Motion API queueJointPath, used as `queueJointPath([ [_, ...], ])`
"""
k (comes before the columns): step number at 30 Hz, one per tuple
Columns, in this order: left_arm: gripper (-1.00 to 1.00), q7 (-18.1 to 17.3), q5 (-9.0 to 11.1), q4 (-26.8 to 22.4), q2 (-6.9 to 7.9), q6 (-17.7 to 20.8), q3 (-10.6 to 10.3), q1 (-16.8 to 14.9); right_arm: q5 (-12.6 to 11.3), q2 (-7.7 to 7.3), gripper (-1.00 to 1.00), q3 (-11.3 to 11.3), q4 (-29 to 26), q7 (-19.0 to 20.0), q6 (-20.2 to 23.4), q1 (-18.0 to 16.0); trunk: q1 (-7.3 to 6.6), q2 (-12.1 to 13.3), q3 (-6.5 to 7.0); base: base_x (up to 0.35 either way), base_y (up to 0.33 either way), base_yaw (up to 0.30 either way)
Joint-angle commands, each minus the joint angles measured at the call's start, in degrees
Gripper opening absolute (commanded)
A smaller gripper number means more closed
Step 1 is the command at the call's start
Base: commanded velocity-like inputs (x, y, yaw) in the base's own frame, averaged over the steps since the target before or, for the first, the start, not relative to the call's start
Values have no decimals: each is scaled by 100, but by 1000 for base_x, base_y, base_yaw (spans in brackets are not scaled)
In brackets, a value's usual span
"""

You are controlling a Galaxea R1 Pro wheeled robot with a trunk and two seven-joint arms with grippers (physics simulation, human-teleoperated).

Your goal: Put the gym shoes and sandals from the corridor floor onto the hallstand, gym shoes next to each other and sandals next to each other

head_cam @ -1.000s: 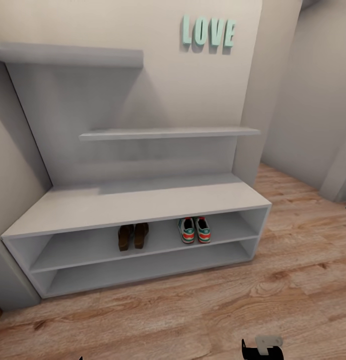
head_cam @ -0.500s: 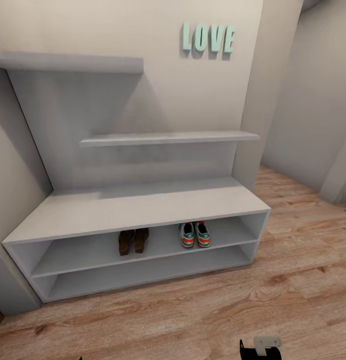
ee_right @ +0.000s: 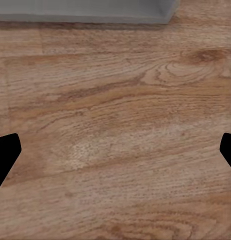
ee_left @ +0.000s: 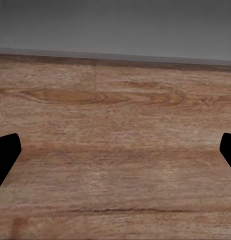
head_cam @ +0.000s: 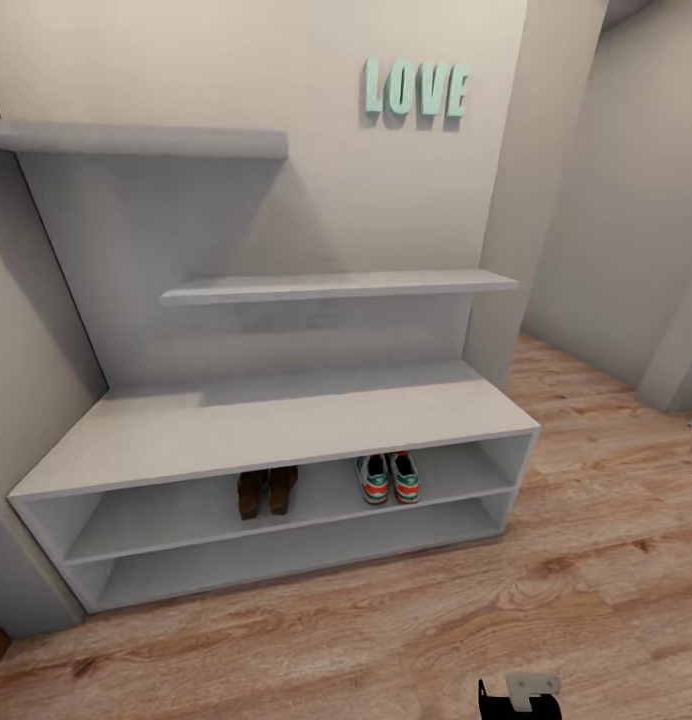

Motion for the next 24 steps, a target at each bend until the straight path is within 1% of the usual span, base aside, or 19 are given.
queueJointPath([
  [1, 100, -42, 53, 10, -3, 3, 16, -3, 32, -3, 100, 41, 6, -58, 3, -2, -24, 39, 13, 0, 0, 0],
  [17, 100, 7, 21, 26, -37, 6, 8, -3, 55, -9, 100, 42, 106, -62, 29, 7, -375, 681, 300, 0, 0, 0],
  [24, 100, 5, 5, 27, -55, 5, 8, -3, 53, 2, 100, 46, 122, -51, 40, 108, -529, 962, 426, 0, 0, 0],
])
